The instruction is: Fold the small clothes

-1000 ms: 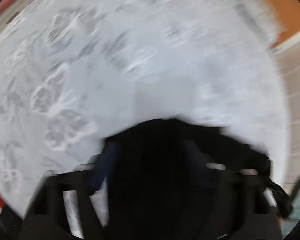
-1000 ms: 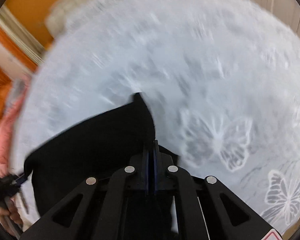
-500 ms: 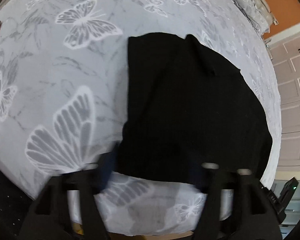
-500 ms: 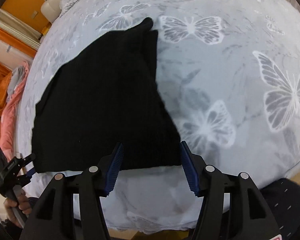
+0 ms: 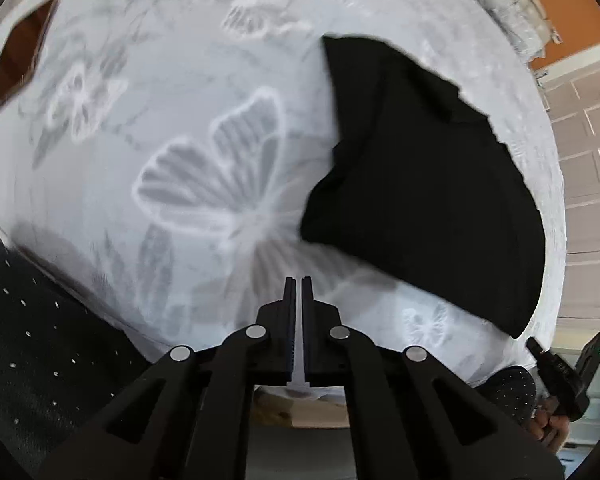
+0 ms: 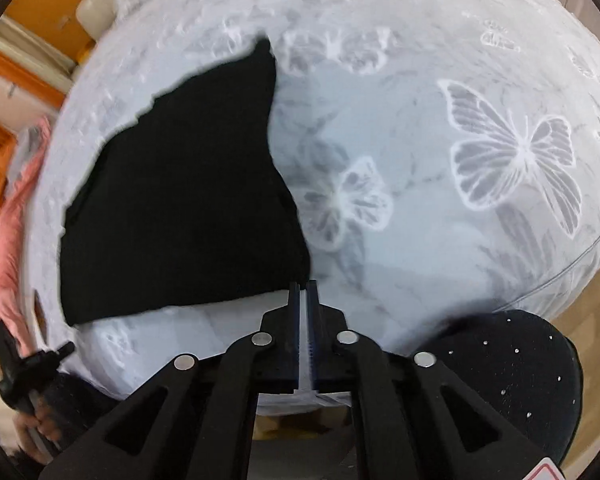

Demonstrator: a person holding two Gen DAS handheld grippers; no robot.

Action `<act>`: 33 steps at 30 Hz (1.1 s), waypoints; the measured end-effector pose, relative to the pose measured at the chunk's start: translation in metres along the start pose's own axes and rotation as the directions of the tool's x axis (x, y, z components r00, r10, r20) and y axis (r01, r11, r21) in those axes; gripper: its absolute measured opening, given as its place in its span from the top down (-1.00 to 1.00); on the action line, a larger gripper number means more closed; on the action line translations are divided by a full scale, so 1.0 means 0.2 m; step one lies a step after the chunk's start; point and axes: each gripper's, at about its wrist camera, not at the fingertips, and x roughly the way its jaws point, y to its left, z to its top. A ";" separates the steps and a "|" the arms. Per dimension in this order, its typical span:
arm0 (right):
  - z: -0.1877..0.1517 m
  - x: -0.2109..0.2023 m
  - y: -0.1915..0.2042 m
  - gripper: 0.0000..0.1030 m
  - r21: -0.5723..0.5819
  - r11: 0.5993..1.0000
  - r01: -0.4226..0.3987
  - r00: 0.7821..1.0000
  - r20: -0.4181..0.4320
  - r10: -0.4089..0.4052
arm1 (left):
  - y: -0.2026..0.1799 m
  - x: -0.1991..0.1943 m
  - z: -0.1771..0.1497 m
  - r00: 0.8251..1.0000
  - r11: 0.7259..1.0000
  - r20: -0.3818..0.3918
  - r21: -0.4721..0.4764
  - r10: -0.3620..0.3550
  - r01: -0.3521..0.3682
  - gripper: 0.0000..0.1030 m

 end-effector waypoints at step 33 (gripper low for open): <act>0.66 0.24 0.19 -0.19 -0.067 0.997 0.027 0.996 0.088 -0.022 | -0.61 0.30 0.59 0.985 0.907 0.152 0.398 0.084 -0.139 -0.44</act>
